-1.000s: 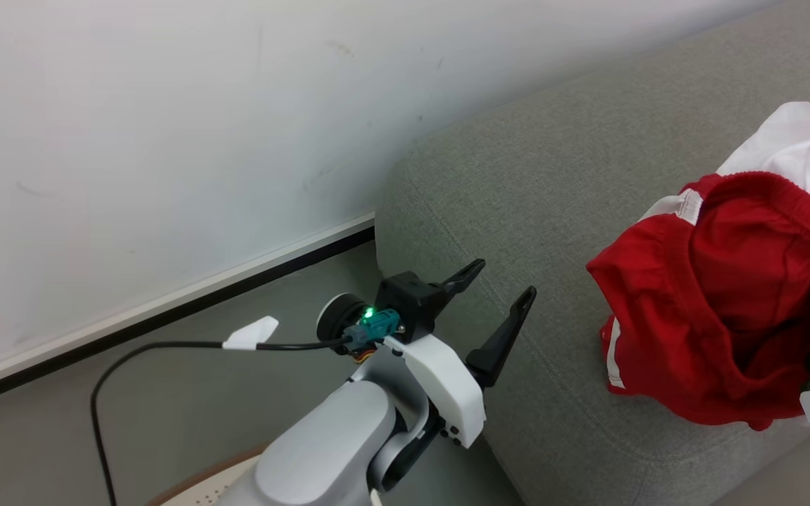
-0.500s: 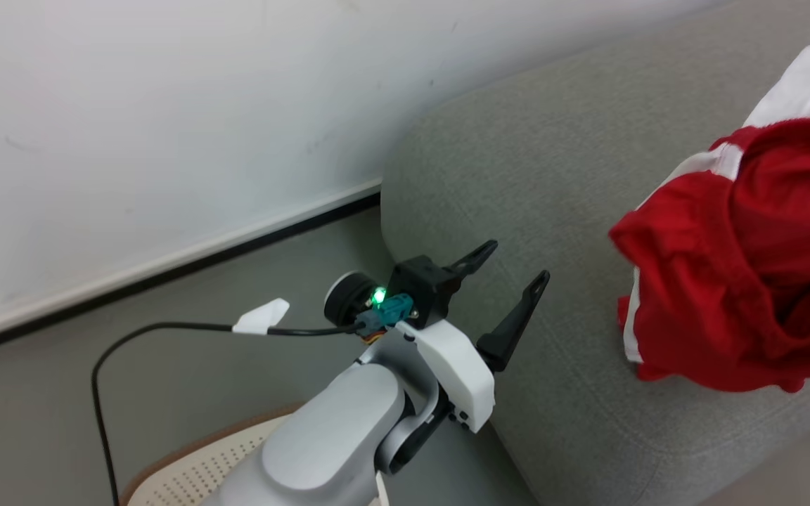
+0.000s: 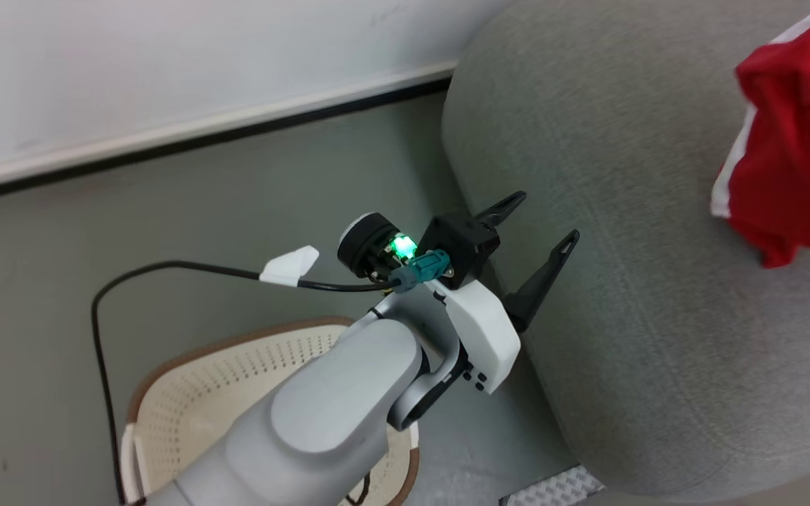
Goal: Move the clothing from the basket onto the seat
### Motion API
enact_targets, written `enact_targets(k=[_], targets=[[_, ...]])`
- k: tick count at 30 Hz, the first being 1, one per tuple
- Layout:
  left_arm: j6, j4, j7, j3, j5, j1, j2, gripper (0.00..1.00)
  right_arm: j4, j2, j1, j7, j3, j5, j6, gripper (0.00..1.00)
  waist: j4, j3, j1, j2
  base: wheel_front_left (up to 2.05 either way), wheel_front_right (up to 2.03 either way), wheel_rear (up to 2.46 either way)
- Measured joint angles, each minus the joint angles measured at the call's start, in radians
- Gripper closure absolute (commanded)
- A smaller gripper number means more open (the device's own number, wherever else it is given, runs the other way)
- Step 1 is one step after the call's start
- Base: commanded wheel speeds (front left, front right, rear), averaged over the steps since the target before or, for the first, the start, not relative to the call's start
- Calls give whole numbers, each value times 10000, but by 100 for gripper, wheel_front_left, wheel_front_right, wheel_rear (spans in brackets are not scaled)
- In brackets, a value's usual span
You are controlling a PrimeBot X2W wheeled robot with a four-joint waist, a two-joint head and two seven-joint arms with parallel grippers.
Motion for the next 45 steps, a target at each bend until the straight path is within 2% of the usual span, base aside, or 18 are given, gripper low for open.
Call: enact_targets(k=[10, 18, 23, 27, 32, 33, 34, 35, 36, 45], targets=[[59, 46, 163, -107, 199, -609, -10, 0, 1597, -105, -1115, 2, 512, 1118, 0, 100, 795, 1356, 0, 0, 0, 0, 0], [134, 205, 146, -146, 270, -828, -19, 0, 2826, 27, -1270, 0, 869, 1730, -2, 100, 1219, 1975, -1, -1, 0, 0, 0], [130, 368, 82, -182, 268, -833, -10, 0, 3768, -151, -1242, 0, 1574, 2265, -2, 100, 1357, 2092, -1, 0, 0, 0, 0], [88, 456, 58, -190, 253, -874, 21, 0, 4596, -428, -1255, 19, 2662, 2824, 0, 100, 1389, 2035, -2, 0, 0, 0, 0], [105, 543, 56, -205, 203, -897, 27, 0, 5419, -836, -1586, 926, 3877, 3722, -2, 100, 1395, 1940, -2, 0, 0, 0, 0], [117, 552, 54, -211, 194, -902, 27, 0, 5499, -842, -1651, 1066, 4054, 3917, -2, 95, 1394, 1928, -3, 0, 0, 0, 0], [119, 564, 44, -215, 192, -905, 25, 0, 5597, -844, -1718, 1252, 4215, 4086, -2, 69, 1391, 1915, -3, 0, 0, 0, 0], [119, 591, 19, -217, 182, -905, 29, 0, 5678, -861, -1762, 1415, 4406, 4211, -2, 37, 1383, 1885, -2, 0, 0, 0, 0], [119, 610, 2, -213, 150, -905, 33, 0, 5743, -865, -1788, 1569, 4569, 4372, -2, 0, 1372, 1847, -2, 0, 0, 0, 0], [29, 918, -303, -205, -217, -585, 36, 0, 5927, -1168, -1866, 2447, 5973, 5275, -2, 0, 1228, 1070, -2, 0, 0, 0, 0]])
